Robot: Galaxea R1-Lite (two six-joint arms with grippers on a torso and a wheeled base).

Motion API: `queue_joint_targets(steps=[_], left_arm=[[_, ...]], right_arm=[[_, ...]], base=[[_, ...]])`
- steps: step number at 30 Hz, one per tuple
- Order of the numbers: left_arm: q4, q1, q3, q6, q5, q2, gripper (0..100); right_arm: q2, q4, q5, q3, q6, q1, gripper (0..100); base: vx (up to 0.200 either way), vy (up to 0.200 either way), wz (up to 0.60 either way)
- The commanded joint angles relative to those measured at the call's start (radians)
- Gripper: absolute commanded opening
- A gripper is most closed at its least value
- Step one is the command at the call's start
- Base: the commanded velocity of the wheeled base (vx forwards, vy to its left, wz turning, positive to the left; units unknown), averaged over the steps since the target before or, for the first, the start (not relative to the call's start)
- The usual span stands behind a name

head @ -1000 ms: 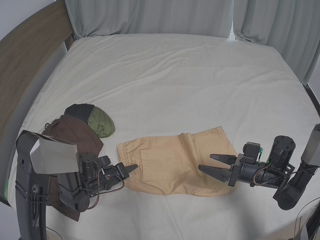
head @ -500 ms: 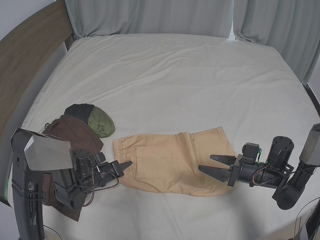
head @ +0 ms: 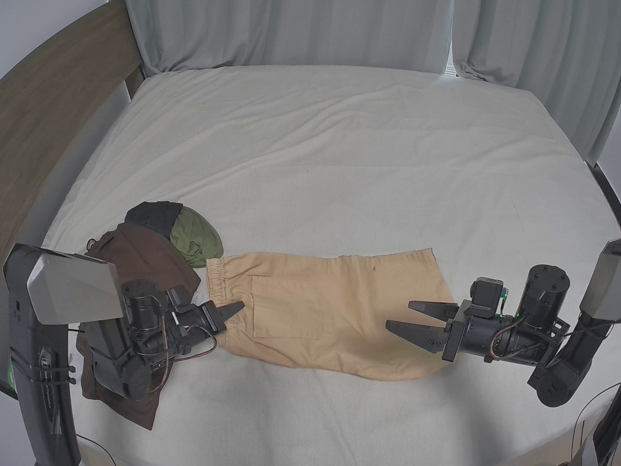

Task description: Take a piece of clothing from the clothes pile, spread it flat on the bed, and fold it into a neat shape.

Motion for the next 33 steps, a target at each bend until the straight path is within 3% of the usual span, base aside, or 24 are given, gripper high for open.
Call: queue_joint_targets(steps=[1,26,33], left_arm=[[-0.001,0.020,0.026,-0.002,-0.026,-0.050,0],[0.001,0.105,0.087,-0.004,-0.050,-0.155,0],[0.001,0.135,0.126,0.001,-0.090,-0.162,0]], right_arm=[[0.002,0.000,0.001,0.000,0.000,-0.001,100],[0.028,-0.002,0.001,-0.017,0.000,-0.001,100],[0.028,-0.002,0.001,-0.015,0.000,-0.001,100]], base=[[0.000,0.000,0.00],[0.000,0.000,0.00],[0.000,0.000,0.00]])
